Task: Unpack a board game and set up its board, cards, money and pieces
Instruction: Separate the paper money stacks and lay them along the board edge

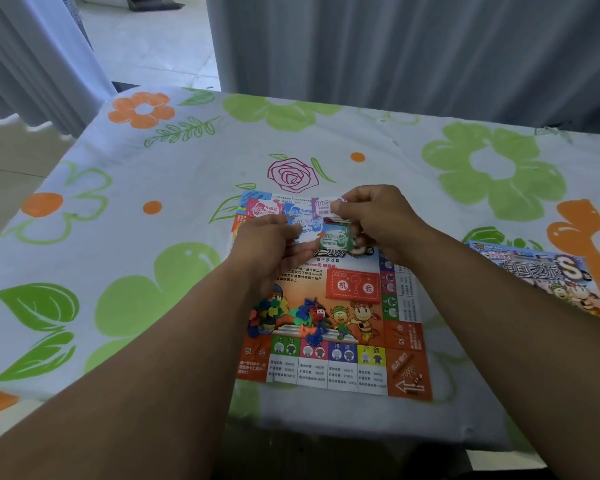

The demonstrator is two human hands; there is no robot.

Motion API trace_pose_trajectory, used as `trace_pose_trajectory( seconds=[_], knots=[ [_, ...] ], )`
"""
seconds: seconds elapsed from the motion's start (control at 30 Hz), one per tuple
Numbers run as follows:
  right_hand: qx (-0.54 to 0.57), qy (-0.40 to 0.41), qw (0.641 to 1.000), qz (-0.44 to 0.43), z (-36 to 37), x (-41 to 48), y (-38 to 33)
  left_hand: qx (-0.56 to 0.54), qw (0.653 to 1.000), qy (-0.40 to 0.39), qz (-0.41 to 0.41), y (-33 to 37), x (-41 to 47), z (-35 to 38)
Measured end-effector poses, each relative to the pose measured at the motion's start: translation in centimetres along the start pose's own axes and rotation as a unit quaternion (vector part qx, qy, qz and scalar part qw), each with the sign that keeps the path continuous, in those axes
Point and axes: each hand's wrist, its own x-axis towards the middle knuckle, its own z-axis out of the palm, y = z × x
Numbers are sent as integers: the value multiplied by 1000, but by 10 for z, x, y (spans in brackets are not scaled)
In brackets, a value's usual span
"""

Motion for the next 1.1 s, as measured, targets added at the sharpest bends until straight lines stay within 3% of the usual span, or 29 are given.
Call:
trace_pose_trajectory(
  seconds=[0.37, 0.57, 0.73, 1.1],
  knots=[
    [28, 70, 997, 15, -8, 6, 2, -13, 996, 83, 41, 7, 0, -18],
    [22, -20, 999, 22, 8, 1, 2, -10, 994, 101, 37, 10, -2, -25],
    [-71, -91, 993, 26, 28, -3, 3, -5, 992, 125, 35, 14, -3, -35],
    [-159, -35, 984, 64, 41, 2, 0, 11, 993, 114, 23, 16, 0, -50]
  ],
)
